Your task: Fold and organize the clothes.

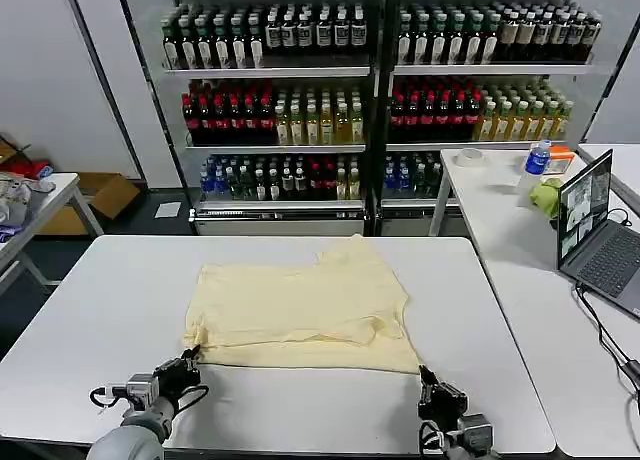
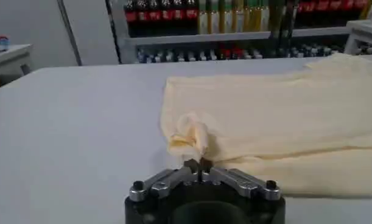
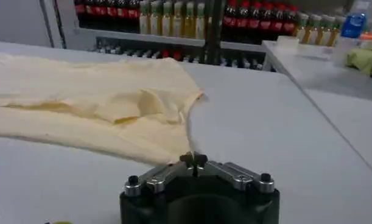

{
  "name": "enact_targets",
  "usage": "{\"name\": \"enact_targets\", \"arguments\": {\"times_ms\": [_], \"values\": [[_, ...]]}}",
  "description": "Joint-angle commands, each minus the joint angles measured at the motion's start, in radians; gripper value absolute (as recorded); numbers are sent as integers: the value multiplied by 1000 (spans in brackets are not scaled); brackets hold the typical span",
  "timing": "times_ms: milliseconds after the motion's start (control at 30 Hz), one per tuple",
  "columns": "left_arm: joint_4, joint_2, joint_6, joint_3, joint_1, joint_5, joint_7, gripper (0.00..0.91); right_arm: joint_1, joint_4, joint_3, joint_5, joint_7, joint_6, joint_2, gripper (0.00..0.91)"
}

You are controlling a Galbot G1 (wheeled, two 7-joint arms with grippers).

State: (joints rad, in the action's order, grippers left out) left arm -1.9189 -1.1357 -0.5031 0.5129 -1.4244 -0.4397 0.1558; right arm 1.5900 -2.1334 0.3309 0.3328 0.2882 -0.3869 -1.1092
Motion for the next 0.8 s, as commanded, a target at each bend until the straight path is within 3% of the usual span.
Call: {"name": "enact_targets", "arguments": {"times_ms": [33, 167, 200, 233, 267, 800], "values": [[-33, -1, -2, 11, -42, -3, -3, 10, 47, -49, 25, 6, -3, -4, 3, 0], [-52, 4, 2, 27, -79, -4, -6, 0, 74, -65, 47, 3, -4, 0, 11, 0], [-50, 4, 4, 29, -80, -5, -7, 10, 69, -64, 47, 4, -1, -1, 9, 242], [-48, 5, 5, 32, -79, -5, -7, 10, 68, -62, 46, 5, 1, -2, 8, 544], [-43, 7, 6, 35, -77, -5, -7, 10, 41, -50, 40, 8, 3, -13, 4, 907], [-3, 14, 4, 27, -33, -1, -7, 10, -289, 143, -107, 131, 46, -81, -38, 907]]}}
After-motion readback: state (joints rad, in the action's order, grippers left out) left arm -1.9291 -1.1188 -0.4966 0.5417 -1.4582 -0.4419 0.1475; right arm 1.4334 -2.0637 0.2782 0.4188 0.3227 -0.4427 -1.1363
